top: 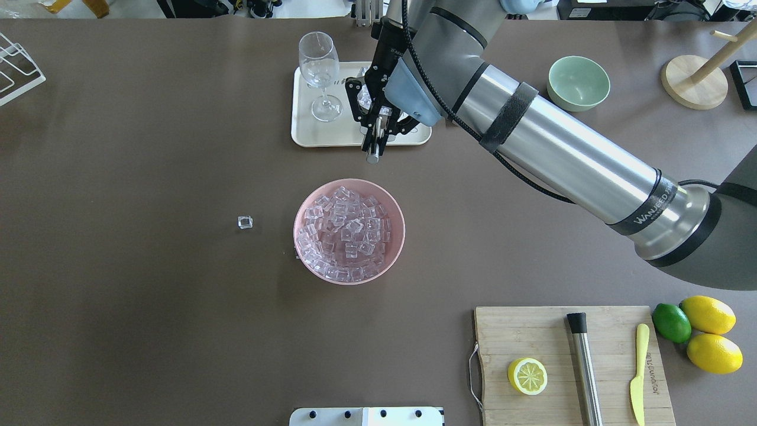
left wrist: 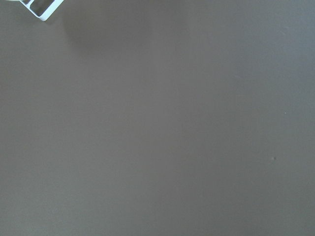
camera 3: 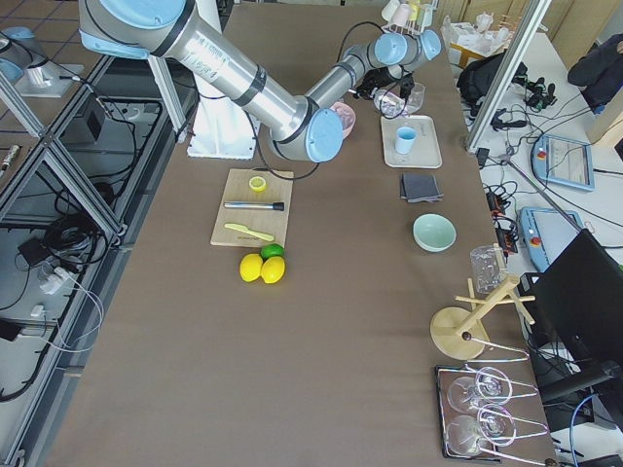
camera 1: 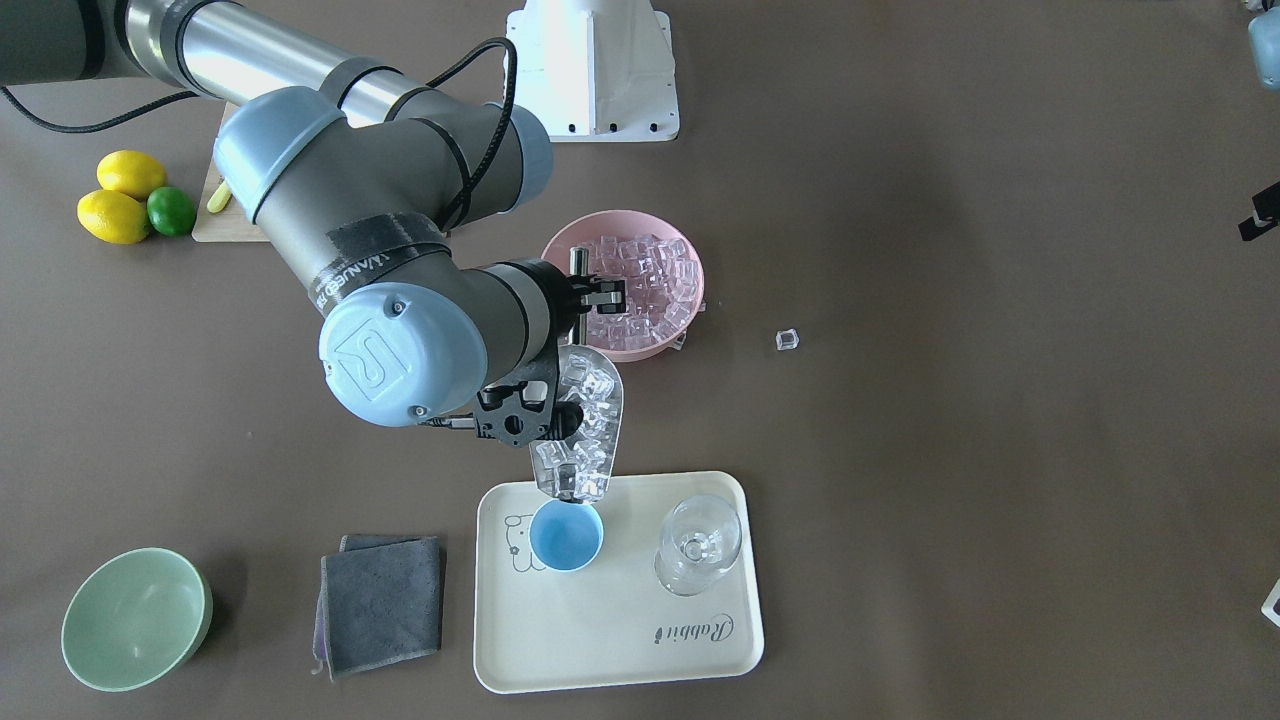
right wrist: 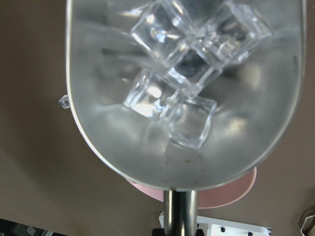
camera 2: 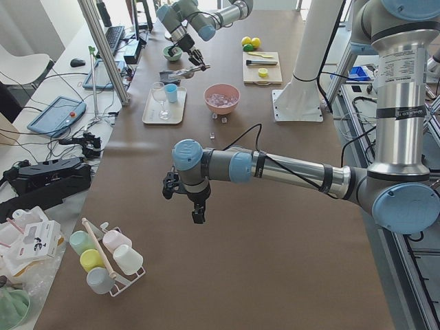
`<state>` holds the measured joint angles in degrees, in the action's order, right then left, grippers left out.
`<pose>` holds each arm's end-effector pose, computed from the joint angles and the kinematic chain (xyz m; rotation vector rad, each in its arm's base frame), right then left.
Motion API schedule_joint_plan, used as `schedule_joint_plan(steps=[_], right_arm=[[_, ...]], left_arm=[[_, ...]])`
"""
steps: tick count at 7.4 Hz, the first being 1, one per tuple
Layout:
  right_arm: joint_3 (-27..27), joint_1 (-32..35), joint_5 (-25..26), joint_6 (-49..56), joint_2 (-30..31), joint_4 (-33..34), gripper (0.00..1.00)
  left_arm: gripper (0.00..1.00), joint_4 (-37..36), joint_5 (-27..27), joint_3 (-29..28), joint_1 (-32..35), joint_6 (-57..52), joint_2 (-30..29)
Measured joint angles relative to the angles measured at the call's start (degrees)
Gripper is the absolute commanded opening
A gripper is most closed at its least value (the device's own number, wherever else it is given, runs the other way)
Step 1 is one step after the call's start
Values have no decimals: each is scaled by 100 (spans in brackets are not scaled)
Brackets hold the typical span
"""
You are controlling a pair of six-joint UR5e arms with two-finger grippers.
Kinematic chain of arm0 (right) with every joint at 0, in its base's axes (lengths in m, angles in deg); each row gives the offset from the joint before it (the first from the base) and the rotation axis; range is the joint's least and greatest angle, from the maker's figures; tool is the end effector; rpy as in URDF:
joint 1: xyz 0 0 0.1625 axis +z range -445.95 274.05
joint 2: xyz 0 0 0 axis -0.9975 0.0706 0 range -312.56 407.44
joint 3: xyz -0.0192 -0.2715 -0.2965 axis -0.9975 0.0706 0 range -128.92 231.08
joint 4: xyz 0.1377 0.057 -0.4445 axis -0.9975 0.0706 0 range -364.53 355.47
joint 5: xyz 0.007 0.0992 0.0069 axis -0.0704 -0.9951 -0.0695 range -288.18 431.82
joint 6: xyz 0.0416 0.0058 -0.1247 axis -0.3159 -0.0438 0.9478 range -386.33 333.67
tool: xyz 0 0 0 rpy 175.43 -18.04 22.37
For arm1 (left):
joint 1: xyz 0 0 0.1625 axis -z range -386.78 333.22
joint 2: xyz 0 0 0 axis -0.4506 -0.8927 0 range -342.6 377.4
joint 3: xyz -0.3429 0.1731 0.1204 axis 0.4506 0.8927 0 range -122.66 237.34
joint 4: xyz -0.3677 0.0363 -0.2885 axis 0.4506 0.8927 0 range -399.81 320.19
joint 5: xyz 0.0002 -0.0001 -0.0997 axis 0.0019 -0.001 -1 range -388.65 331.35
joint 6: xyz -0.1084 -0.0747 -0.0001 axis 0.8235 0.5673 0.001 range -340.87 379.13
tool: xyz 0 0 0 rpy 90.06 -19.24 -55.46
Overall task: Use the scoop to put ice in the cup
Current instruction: 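Tilt the scoop with the right gripper to pour ice into the cup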
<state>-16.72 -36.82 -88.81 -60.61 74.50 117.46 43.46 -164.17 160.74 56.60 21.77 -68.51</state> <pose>-0.5193 -0.6142 0.0803 -0.6459 -1.0575 -0.1940 0.0207 -0.5196 0.5789 -0.0215 0.7953 0.0836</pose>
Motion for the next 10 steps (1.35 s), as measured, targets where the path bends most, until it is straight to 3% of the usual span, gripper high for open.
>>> schedule_joint_plan(steps=[3, 6, 10], right_arm=[[28, 0, -260, 100, -3, 0, 0], [37, 169, -842, 449, 163, -4, 0], [-3, 285, -1026, 582, 248, -9, 0]], left_arm=[[98, 10, 3, 21, 254, -7, 121], [98, 11, 17, -138, 415, -529, 227], [98, 6, 3, -282, 415, -719, 193]])
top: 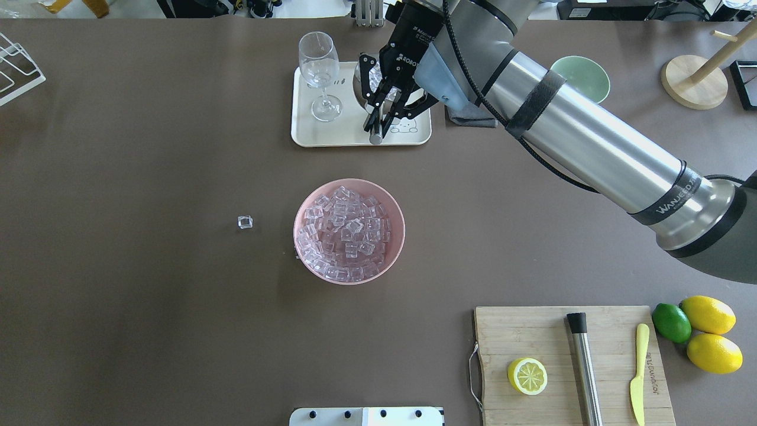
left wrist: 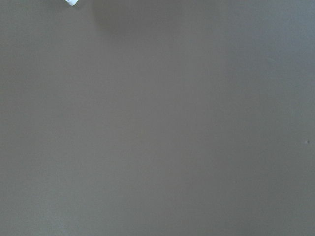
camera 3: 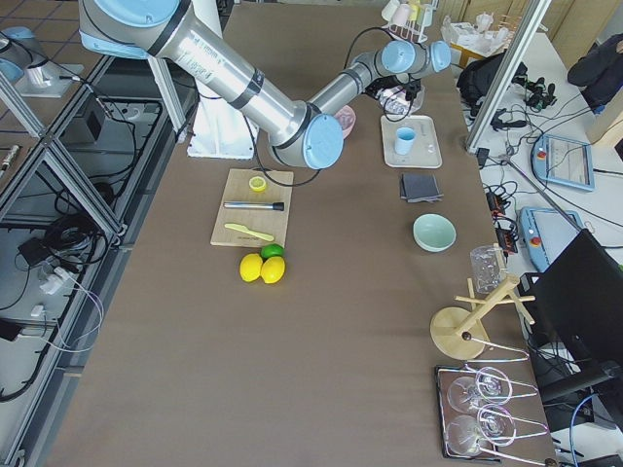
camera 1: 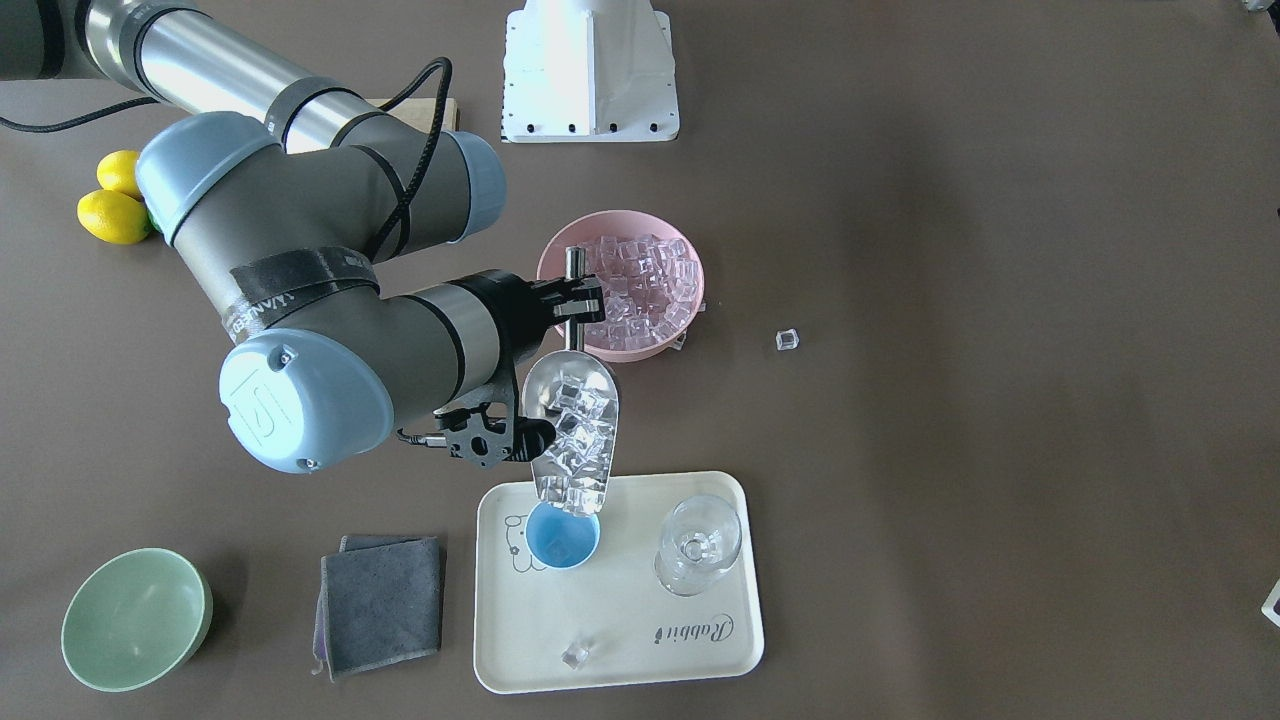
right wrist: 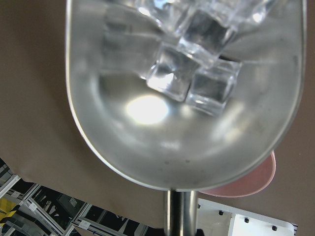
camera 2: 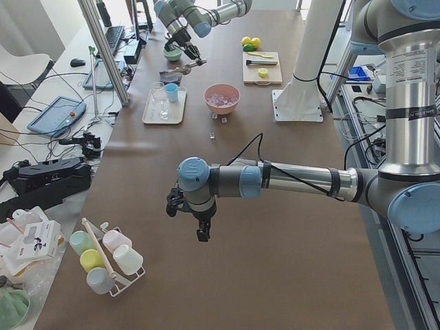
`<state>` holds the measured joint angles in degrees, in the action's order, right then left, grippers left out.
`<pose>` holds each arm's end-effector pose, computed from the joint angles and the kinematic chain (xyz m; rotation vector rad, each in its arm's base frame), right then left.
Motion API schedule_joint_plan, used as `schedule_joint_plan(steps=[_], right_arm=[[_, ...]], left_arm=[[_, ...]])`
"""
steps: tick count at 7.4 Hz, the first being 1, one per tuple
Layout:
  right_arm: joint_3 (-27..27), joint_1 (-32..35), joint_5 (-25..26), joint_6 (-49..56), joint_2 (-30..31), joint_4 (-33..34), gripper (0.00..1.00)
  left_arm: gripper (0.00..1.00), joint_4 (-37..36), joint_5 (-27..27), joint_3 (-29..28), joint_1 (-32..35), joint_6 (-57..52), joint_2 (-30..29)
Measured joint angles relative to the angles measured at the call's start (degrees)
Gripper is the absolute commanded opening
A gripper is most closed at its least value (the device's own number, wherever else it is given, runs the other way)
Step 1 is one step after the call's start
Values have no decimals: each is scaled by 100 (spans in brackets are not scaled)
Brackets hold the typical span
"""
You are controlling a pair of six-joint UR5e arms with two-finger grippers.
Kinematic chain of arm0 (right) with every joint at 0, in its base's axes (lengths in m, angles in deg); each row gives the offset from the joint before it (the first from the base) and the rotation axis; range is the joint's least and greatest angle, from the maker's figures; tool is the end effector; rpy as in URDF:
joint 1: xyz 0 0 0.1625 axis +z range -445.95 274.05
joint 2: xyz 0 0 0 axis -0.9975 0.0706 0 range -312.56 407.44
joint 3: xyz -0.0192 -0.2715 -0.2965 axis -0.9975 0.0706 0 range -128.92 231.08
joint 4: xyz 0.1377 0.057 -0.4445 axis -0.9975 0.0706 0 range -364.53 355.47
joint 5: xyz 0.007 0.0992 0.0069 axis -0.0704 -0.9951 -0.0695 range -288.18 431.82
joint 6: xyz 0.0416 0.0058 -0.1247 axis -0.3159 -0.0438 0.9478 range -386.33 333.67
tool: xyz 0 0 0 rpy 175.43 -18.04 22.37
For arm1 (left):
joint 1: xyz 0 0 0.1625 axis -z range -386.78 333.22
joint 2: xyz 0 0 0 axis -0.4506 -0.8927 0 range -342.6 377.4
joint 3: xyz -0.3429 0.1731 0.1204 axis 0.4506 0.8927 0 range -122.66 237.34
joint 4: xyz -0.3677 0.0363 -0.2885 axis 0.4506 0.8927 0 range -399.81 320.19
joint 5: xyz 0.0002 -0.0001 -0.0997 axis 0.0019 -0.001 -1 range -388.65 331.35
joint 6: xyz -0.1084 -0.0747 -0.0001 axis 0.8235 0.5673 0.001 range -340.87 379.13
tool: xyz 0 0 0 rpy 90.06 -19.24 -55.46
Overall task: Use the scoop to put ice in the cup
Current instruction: 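Tilt the scoop with the right gripper to pour ice into the cup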
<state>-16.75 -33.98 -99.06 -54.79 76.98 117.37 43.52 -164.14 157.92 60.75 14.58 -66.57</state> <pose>-0.4929 -0.6357 0.0921 -0.6973 -1.2325 -0.2168 -0.0177 -0.5032 0.6230 -0.0205 0.7946 0.1013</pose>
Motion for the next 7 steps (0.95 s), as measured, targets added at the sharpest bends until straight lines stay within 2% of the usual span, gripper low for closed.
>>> schedule_joint_plan(steps=[3, 7], right_arm=[[-311, -7, -158, 27, 279, -1, 0], [-369, -48, -286, 88, 382, -9, 0]], left_arm=[[98, 0, -4, -8, 1, -2, -14], [98, 2, -12, -71, -21, -2, -46]])
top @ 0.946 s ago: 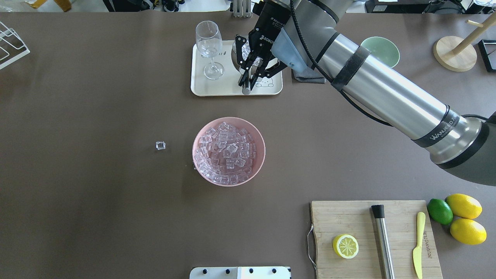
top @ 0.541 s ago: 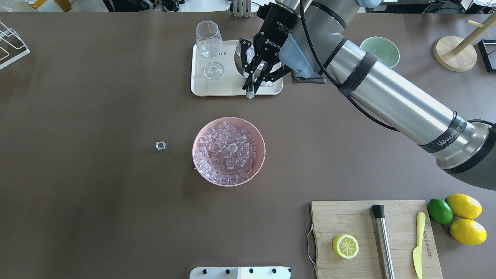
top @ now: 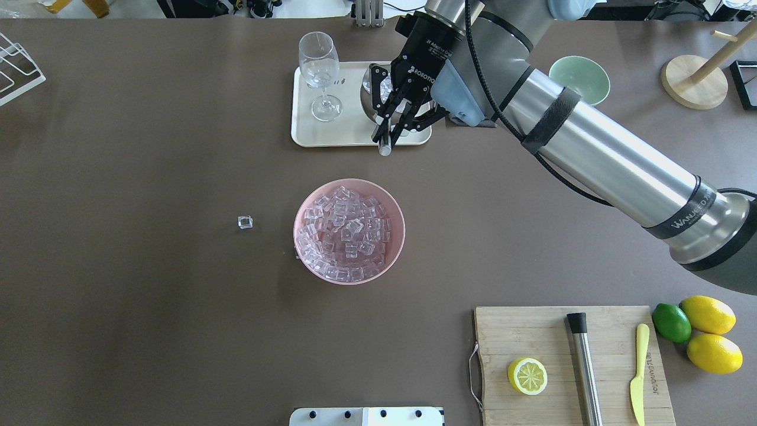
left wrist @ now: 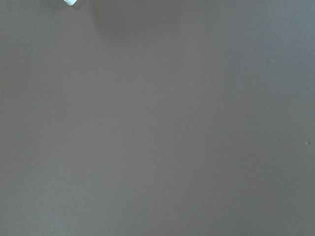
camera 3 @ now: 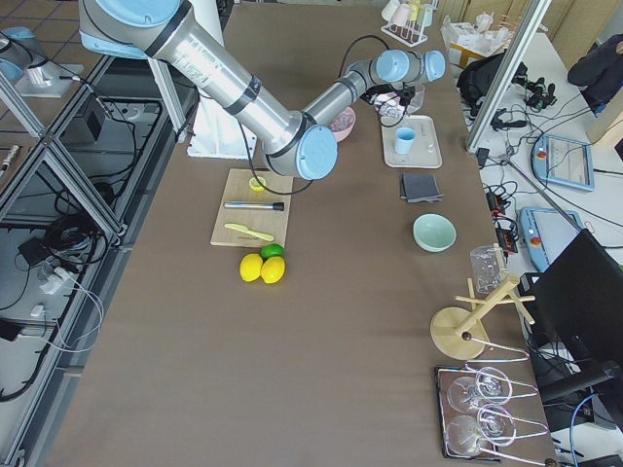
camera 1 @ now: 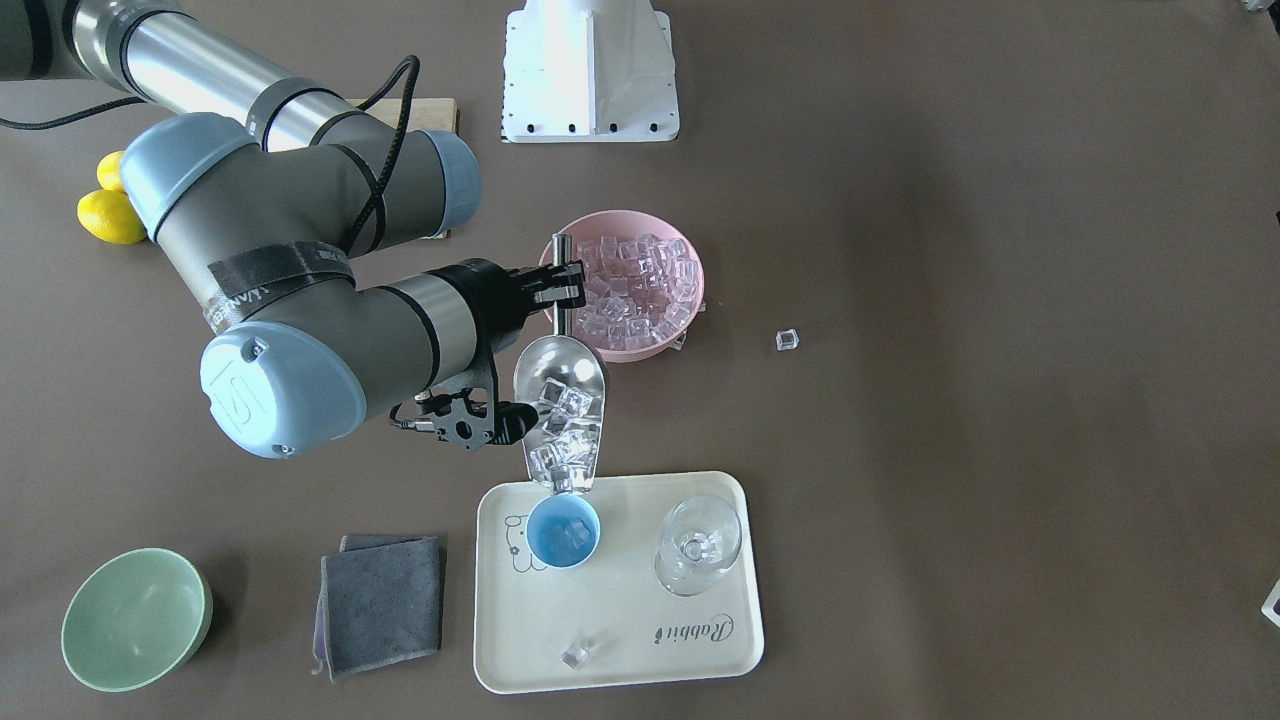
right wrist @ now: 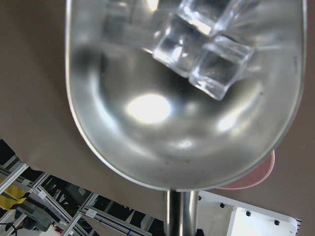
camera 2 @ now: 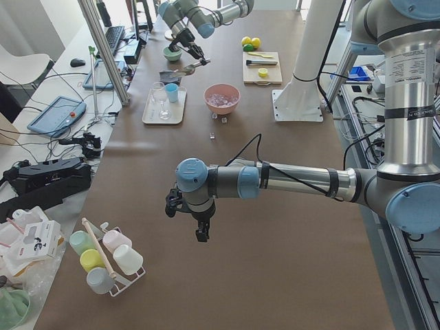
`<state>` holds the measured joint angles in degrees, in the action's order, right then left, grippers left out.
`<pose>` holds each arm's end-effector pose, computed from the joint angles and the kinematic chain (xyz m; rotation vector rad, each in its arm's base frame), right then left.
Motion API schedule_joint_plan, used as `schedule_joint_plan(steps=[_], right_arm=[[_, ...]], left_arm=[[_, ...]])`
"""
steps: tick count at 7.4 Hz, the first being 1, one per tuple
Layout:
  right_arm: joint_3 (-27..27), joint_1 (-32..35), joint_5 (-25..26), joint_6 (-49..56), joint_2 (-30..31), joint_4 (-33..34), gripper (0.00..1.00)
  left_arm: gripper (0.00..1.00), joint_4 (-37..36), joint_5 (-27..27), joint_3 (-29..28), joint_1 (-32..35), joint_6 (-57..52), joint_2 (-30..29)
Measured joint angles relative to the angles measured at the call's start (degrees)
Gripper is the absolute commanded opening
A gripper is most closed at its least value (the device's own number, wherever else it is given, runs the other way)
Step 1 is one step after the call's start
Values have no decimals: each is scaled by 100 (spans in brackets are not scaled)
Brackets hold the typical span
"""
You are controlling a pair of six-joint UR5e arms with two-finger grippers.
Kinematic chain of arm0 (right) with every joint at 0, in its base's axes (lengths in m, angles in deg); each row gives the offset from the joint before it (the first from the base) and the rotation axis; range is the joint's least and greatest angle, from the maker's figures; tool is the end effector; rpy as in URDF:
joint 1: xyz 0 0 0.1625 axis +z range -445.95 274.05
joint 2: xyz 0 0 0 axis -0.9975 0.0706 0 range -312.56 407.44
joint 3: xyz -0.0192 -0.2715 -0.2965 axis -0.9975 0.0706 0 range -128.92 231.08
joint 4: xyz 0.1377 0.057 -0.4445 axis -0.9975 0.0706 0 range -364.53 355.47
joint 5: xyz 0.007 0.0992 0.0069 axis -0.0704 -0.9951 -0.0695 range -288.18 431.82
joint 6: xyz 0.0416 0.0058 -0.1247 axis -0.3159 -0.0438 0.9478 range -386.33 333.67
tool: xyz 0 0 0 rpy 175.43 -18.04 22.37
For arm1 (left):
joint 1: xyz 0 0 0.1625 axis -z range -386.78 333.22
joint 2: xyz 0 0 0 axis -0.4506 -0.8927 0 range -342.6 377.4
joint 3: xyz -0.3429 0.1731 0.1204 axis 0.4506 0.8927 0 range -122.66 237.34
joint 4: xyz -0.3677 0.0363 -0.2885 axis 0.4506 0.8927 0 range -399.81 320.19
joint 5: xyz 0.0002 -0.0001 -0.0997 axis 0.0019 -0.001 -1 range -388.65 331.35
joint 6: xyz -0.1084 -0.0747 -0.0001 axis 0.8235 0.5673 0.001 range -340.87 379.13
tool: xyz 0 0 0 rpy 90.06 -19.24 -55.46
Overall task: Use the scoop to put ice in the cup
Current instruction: 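Tilt the scoop with the right gripper to pour ice into the cup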
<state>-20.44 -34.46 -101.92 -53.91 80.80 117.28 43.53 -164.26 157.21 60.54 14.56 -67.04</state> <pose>-0.4901 -0.6200 0.1094 -0.7223 -1.2764 -0.2363 -0.0156 -0.5063 0.6254 -0.0256 0.7967 0.1034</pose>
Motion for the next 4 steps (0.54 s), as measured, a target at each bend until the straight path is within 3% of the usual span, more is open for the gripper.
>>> schedule_joint_plan(steps=[4], right_arm=[[19, 14, -390, 283, 97, -23, 0]], left_arm=[[98, 7, -1, -1, -4, -9, -9]])
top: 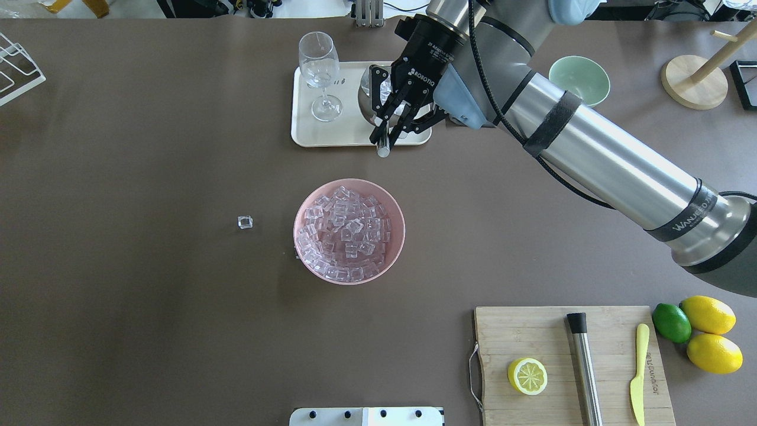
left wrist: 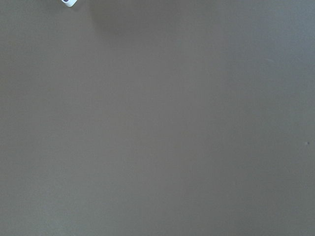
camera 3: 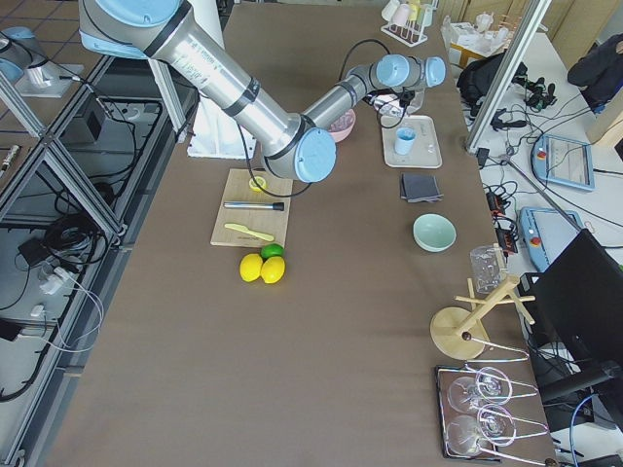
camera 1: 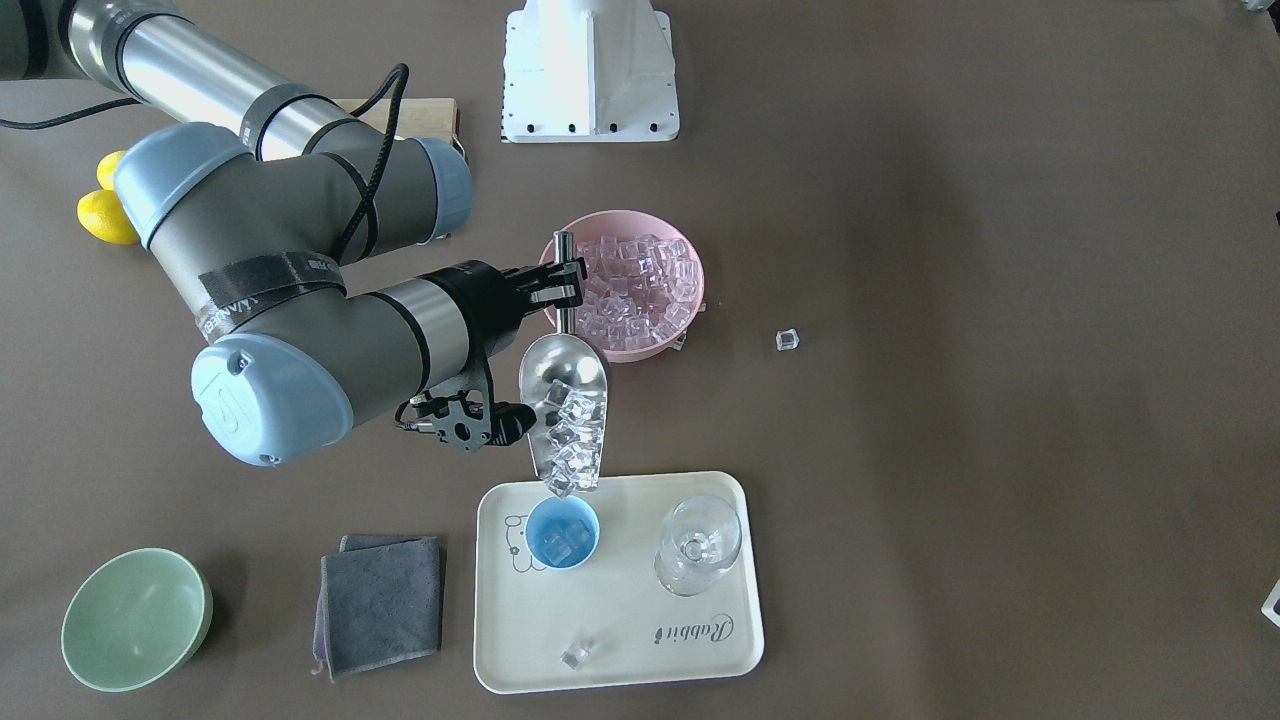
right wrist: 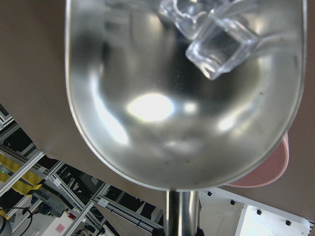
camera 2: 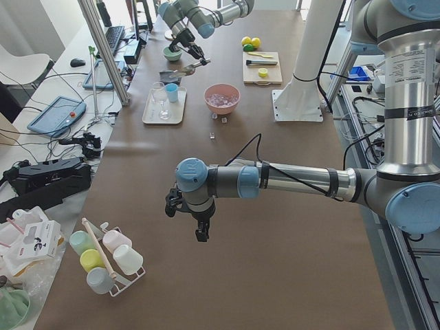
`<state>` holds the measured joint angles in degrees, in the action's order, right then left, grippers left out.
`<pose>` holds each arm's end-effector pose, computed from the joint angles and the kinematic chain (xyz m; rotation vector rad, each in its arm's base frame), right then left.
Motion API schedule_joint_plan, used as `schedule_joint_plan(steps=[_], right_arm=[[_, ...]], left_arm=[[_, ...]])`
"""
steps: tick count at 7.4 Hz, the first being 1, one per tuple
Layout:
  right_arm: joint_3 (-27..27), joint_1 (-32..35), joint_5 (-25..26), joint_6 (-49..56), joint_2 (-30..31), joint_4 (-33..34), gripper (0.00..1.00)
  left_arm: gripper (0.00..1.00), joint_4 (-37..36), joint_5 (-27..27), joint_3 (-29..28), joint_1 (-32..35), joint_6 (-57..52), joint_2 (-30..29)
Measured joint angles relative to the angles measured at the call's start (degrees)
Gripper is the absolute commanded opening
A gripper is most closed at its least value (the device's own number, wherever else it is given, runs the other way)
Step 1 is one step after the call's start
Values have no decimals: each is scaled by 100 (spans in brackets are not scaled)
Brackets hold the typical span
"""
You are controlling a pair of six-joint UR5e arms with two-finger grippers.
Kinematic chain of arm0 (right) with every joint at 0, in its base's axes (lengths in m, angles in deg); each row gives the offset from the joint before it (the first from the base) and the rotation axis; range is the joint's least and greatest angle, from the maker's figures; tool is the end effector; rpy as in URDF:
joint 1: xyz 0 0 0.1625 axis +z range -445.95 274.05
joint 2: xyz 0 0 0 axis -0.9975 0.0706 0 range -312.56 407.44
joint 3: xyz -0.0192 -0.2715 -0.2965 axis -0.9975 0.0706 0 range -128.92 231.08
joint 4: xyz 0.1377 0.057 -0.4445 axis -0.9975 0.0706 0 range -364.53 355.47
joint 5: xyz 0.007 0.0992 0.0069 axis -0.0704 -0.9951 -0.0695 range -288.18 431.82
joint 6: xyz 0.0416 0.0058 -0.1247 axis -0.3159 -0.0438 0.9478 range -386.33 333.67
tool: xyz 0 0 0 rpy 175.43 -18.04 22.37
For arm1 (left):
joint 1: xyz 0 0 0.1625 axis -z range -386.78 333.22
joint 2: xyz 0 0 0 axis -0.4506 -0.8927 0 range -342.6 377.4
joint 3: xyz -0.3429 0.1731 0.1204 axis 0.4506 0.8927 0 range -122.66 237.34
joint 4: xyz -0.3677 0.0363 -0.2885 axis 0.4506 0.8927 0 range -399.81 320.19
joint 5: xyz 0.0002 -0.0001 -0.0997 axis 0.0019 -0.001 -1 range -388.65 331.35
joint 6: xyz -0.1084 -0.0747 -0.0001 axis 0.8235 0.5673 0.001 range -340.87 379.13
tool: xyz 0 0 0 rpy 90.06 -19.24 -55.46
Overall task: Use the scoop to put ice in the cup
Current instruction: 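Tilt the scoop with the right gripper to pour ice into the cup, then raise the emptied scoop with the right gripper away from the cup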
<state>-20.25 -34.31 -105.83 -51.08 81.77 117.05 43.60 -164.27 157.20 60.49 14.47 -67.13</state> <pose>-0.4895 -0.6215 0.1150 -0.7383 -1.3466 -0.2613 -0.0151 -0.5071 0.6246 -0.0228 0.7969 0.1068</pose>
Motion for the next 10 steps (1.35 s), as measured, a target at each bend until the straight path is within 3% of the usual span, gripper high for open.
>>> schedule_joint_plan(steps=[10], right_arm=[[-17, 92, -356, 222, 104, -12, 0]], left_arm=[[98, -8, -5, -2, 0, -9, 7]])
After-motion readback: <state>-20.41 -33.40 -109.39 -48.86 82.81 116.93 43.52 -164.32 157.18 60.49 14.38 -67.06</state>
